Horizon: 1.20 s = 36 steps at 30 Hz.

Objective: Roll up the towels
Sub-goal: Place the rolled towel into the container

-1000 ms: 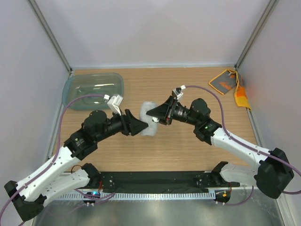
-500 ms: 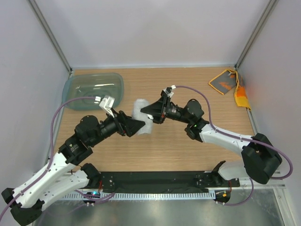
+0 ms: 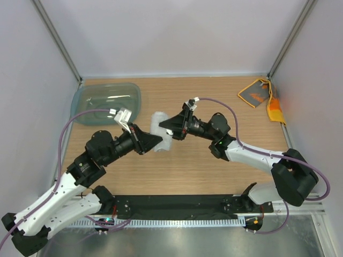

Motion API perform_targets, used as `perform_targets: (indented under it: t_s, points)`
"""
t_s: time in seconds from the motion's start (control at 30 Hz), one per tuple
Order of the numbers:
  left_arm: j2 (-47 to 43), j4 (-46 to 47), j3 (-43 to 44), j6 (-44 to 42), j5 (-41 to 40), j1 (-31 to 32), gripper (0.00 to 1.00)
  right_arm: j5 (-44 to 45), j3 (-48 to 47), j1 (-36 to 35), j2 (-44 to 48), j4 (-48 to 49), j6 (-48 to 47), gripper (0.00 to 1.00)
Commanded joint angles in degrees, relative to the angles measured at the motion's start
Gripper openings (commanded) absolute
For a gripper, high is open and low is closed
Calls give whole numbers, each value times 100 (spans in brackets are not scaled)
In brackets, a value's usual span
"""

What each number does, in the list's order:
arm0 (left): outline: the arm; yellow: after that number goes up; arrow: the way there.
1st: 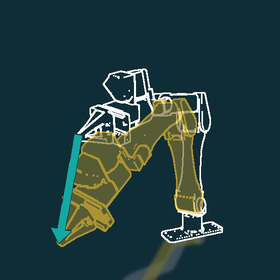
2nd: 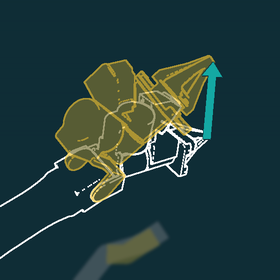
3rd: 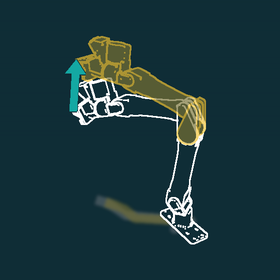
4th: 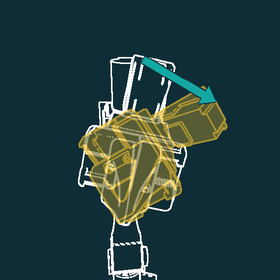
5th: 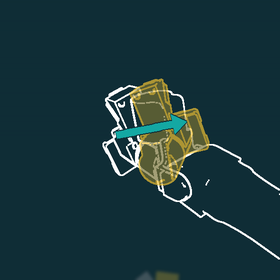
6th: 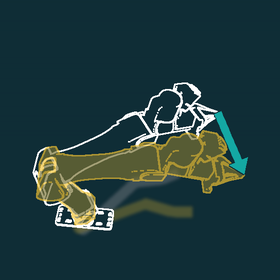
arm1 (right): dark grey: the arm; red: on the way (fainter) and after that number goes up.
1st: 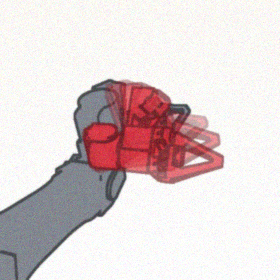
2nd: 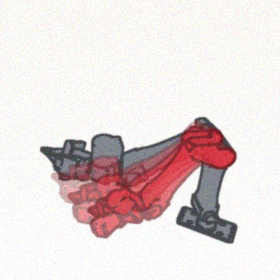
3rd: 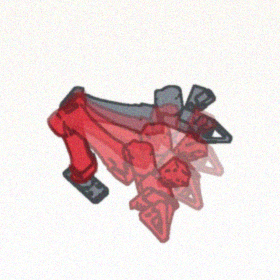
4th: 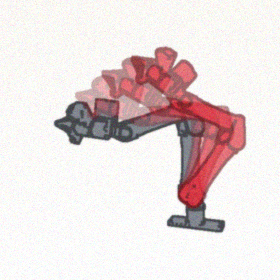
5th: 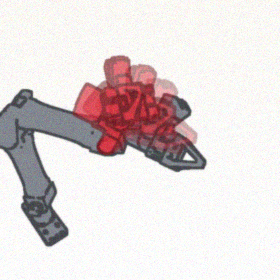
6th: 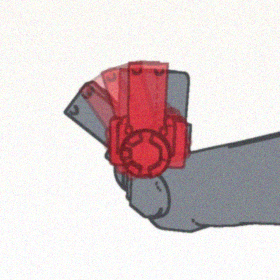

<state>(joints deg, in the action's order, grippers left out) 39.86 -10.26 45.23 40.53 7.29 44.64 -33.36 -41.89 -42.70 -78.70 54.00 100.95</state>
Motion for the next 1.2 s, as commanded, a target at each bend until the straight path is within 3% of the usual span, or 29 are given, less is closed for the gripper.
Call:
perform_targets:
  t_s: [0.0,0.07,0.17,0.2,0.3,0.33,0.43,0.6,0.73,0.9,1.1,1.17]
  points:
    - [373,-1170,108,-204,-868,-105,8,-434,-249,-230,548,54,-258,29]
    - [418,-1398,170,-221,-887,-114,3,-373,-337,-221,784,-519,-855,29]
    - [357,-1540,170,-221,-913,-114,1,-189,-758,-213,1066,-2415,-2107,34]
    - [330,-1549,144,-221,-879,-105,0,-14,-925,-213,1189,-3543,-2410,36]
    - [163,-1505,38,-230,-791,-114,1,251,-1470,-213,1286,-4964,-3308,55]
    - [137,-1496,21,-239,-764,-105,1,434,-1610,-213,1330,-5213,-3431,66]
    - [127,-1522,56,-300,-755,-105,0,952,-1804,-143,1409,-6197,-3836,78]
    - [400,-1654,398,-397,-764,-262,0,2253,-2156,86,1497,-8269,-4513,81]
    - [768,-1795,767,-634,-159,-1087,0,2493,-1990,446,1664,-8660,-4742,82]
    - [1497,-1708,1356,-942,1369,-2836,0,2282,-1648,640,1796,-8547,-4777,82]
    - [3552,-758,2303,-407,4135,-4899,0,2036,-1392,701,1709,-8318,-4725,82]
    - [4520,-610,2874,-152,4578,-5219,0,1966,-1383,728,1639,-8309,-4759,82]
